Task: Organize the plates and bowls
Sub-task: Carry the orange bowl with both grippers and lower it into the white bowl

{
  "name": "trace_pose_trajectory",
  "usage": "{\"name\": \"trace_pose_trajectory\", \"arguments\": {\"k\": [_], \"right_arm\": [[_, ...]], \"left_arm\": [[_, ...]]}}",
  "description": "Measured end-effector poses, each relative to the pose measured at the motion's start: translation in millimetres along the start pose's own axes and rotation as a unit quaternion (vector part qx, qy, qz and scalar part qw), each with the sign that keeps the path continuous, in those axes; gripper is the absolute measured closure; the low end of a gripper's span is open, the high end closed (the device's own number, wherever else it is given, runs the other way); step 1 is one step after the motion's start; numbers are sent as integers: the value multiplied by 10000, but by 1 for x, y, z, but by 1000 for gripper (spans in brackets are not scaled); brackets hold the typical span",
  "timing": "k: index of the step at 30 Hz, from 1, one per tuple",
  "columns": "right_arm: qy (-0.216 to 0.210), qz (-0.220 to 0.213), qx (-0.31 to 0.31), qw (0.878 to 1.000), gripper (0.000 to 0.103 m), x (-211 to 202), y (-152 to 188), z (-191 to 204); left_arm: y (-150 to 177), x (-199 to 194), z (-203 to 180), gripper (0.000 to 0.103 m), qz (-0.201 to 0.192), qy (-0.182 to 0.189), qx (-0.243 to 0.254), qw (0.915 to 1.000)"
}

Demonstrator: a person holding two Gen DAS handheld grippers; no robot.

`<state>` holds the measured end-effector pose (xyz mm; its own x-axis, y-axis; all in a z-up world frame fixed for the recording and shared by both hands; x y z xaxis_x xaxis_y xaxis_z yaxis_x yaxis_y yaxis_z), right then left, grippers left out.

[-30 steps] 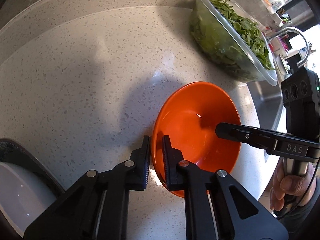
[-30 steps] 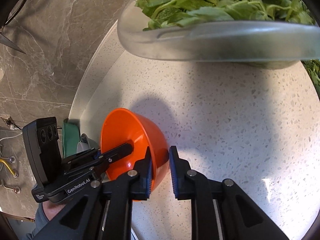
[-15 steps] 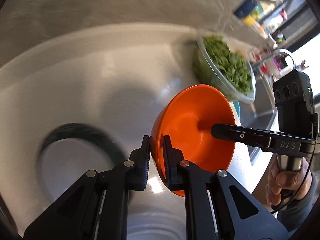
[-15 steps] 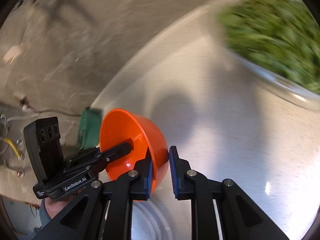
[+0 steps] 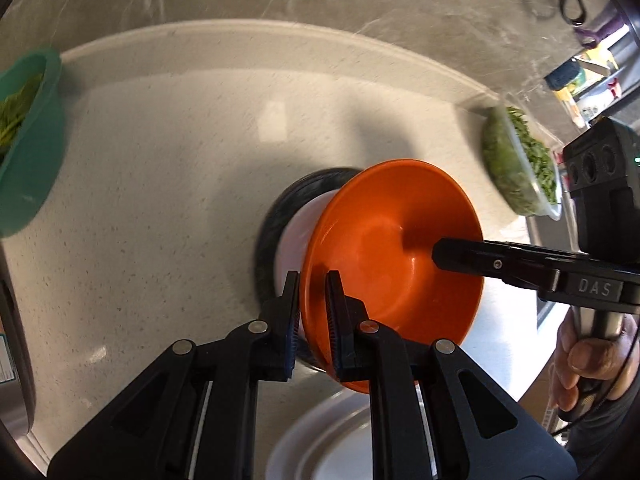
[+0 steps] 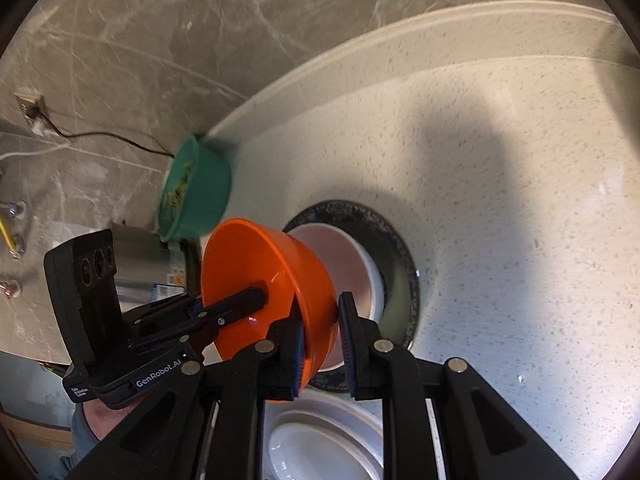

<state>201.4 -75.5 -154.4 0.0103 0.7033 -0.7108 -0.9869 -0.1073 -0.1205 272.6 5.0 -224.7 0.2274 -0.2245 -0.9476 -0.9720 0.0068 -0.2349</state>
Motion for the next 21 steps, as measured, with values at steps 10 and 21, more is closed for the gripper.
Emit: {"name": "trace_pose_trajectory", "arguments": {"k": [10,21], "right_arm": [[303,0,16,9995,86,8,1,-9],[402,141,-49,9991,86,14,-1,-7]], "left_arm": [[1,18,4,91,-61,-56,126,9999],[-7,-1,4,53,-435,251,-236,9985]]}}
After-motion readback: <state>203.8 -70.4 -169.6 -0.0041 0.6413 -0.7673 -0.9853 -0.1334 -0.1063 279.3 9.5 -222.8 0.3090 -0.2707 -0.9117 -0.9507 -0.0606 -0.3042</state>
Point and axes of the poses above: each gripper's, at about its wrist camera, not at the fingertips, and x roughly the way its jaws point, z to its left, y to its underside, the point moved 3 cm from there along x, roughly the way its jaws point, and after that the axes turned 6 degrees about -y, right-handed, at the moved point
